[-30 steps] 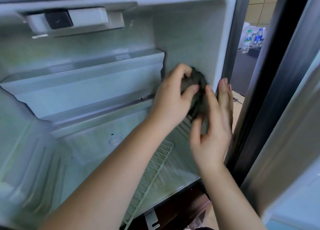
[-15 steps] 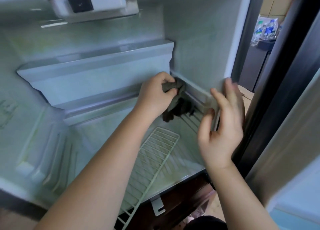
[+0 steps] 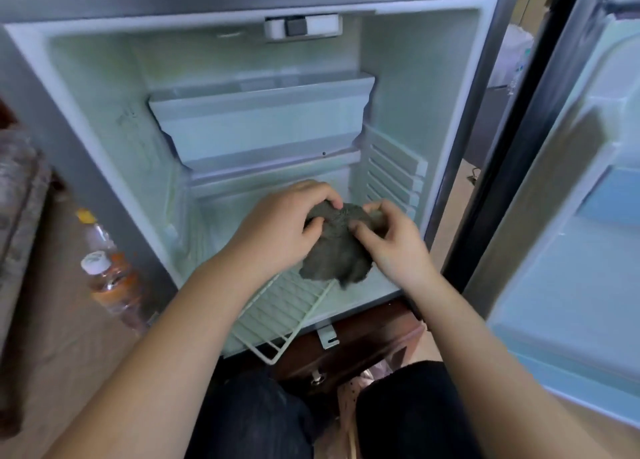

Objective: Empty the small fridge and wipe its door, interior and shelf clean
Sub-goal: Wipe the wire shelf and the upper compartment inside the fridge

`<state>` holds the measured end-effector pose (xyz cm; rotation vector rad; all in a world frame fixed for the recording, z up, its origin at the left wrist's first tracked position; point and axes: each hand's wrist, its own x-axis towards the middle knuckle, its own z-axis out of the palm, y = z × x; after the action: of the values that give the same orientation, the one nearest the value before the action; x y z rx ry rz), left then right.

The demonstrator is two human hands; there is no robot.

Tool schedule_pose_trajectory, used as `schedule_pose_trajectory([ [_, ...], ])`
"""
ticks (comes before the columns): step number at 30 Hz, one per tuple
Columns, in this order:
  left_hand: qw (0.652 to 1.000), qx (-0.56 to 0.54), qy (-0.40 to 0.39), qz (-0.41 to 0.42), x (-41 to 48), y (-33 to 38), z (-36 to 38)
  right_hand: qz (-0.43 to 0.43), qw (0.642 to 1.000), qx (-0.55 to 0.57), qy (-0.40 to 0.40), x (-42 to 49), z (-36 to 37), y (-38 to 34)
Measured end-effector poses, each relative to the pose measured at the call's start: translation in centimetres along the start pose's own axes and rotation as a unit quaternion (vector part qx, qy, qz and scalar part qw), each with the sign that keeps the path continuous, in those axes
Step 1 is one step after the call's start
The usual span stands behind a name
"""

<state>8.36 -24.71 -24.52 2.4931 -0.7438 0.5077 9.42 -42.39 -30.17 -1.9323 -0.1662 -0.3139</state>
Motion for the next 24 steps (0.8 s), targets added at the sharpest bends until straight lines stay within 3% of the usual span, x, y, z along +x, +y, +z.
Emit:
schedule_pose_trajectory([
  [2,0.998,0.053,0.005,0.035,-2.0,0.6,-2.0,-0.023,0.982,-0.165,0.084,0.9,-1.8,-2.4],
  [4,0.992,0.095,0.067,0.058,-4.0,0.9,-4.5,-0.123,0.930,-0.293,0.186,2.8,-3.6,-4.9],
  [6,0.975,0.145,0.160,0.052,-5.9,0.7,-6.7,-0.225,0.876,-0.369,0.214,5.2,-4.4,-6.4],
  [7,0.964,0.167,0.206,0.037,-6.9,0.6,-7.5,-0.243,0.867,-0.390,0.193,6.4,-4.5,-6.7],
  [9,0.940,0.179,0.290,-0.013,-8.4,0.6,-8.6,-0.199,0.860,-0.456,0.113,8.7,-4.1,-5.8],
  [12,0.917,0.178,0.350,-0.075,-10.0,0.1,-8.9,-0.122,0.805,-0.580,-0.026,9.2,-2.3,-3.3],
  [16,0.876,0.128,0.431,-0.174,-10.7,-1.0,-9.2,-0.183,0.757,-0.627,-0.023,6.2,-2.3,-0.2],
  [17,0.877,0.084,0.434,-0.190,-10.4,-1.3,-9.3,-0.199,0.759,-0.620,-0.013,5.3,-2.7,0.5],
  [20,0.888,-0.019,0.416,-0.196,-8.7,-2.2,-9.2,-0.231,0.815,-0.531,0.035,3.2,-3.3,2.7],
  [24,0.875,-0.017,0.460,-0.153,-6.7,-3.0,-8.6,-0.253,0.870,-0.375,0.196,3.8,-4.7,-0.6],
])
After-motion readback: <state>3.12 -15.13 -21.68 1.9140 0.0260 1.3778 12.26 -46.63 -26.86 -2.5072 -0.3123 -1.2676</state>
